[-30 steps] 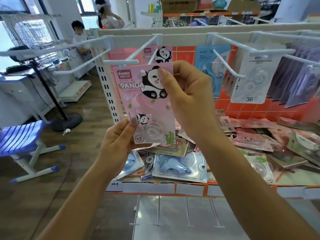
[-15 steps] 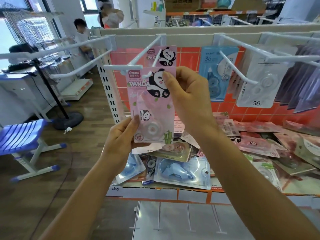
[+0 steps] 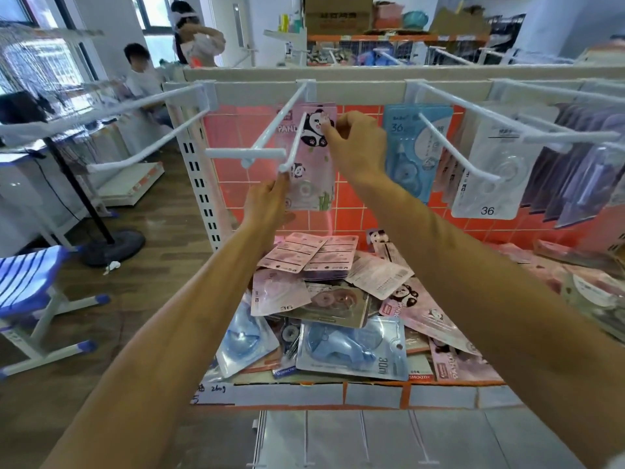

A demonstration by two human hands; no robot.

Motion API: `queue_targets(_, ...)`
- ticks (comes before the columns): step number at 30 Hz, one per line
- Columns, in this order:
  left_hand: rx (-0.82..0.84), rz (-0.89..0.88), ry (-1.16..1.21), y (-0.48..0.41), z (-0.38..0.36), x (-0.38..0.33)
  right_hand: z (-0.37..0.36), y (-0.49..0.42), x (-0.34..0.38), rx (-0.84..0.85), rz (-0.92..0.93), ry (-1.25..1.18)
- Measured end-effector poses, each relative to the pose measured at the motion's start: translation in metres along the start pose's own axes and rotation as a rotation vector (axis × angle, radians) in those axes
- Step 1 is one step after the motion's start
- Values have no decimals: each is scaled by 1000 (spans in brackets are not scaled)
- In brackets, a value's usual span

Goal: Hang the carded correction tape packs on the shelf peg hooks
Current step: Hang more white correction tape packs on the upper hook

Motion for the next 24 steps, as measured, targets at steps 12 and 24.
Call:
queue_targets(12, 34, 57, -339, 17, -2, 46, -12, 59, -46, 157, -86, -31)
queue_targets(24, 150, -265, -791, 78, -79, 53, 26, 138, -137, 320, -124, 184)
Point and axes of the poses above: each hand's wrist, its own y-axis away from the middle knuckle, its own z-axis out of the back of the hand, x = y × z, the point moved 4 cm from there along -y, towards the middle knuckle
